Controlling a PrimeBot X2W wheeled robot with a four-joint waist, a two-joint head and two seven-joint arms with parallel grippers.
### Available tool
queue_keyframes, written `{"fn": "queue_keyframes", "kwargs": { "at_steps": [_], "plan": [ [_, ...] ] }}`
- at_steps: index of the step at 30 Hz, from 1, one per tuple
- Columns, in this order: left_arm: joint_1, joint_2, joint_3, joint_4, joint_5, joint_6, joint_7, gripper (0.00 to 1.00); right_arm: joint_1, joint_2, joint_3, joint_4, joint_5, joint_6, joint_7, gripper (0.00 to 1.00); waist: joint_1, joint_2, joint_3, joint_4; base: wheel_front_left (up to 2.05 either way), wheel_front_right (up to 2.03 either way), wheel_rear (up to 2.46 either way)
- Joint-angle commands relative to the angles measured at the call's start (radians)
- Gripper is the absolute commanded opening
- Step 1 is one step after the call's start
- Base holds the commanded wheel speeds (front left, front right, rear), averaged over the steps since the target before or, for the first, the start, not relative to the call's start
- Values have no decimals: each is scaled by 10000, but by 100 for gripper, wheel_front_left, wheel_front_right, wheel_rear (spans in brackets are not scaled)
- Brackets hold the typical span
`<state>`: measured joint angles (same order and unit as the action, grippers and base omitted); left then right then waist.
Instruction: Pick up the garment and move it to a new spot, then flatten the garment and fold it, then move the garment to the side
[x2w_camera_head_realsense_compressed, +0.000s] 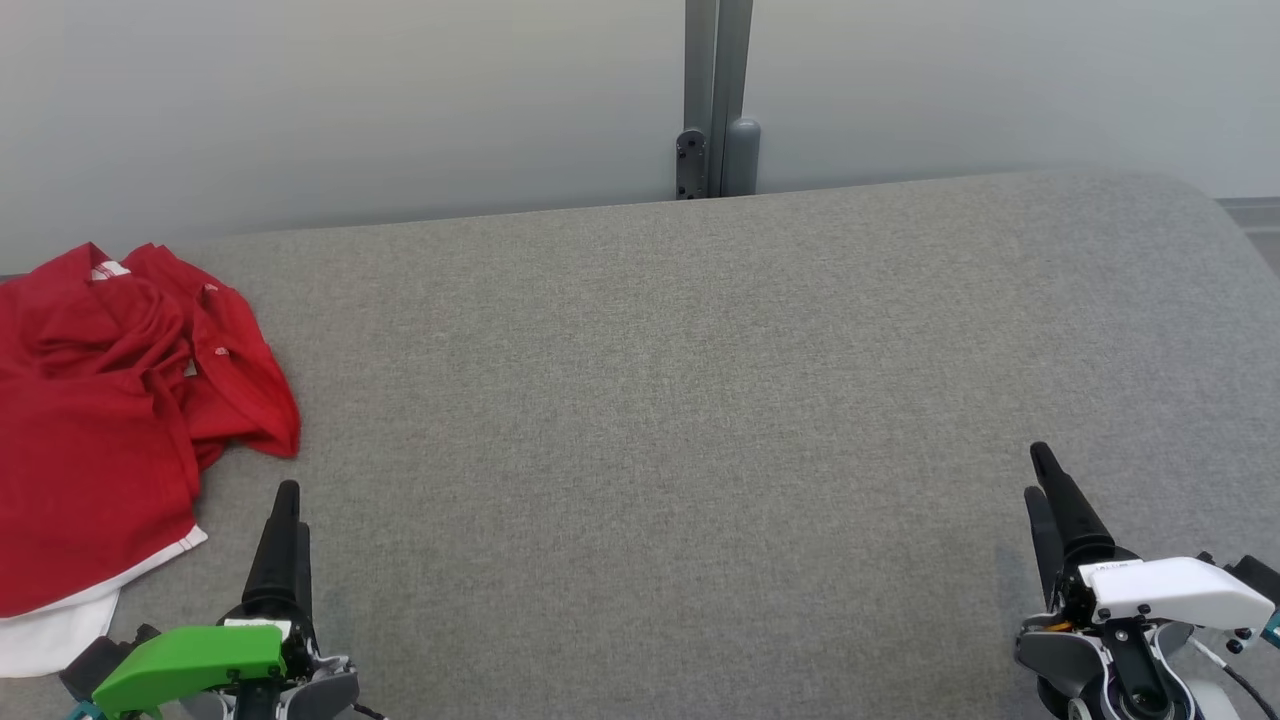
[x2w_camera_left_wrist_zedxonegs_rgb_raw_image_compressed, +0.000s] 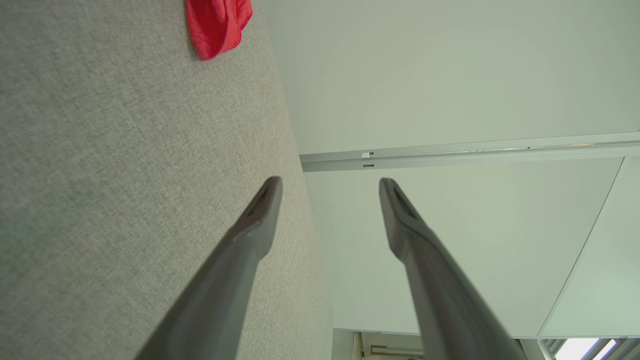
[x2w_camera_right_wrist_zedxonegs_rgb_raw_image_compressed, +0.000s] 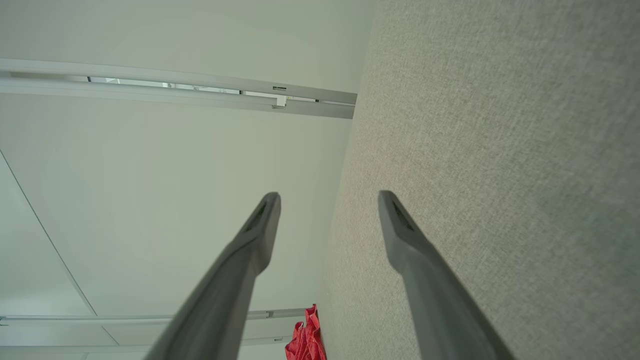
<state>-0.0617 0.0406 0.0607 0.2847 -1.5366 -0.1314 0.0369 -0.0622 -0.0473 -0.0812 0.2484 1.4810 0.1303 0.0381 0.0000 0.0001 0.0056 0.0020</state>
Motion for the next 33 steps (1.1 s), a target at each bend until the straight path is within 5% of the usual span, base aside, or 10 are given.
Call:
{"fn": "queue_keyframes", "kwargs": {
  "at_steps": [1,33],
  "plan": [
    [-142,69,-43,-184,351,0,-111,100,-68,-110,47,-263,-444,1,-117,100,0,-1,4,2,0,0,0],
    [194,152,-567,-401,7549,283,-1298,100,130,-602,422,-1054,-7823,3,-1308,100,0,-1,26,22,0,0,0]
  ]
}}
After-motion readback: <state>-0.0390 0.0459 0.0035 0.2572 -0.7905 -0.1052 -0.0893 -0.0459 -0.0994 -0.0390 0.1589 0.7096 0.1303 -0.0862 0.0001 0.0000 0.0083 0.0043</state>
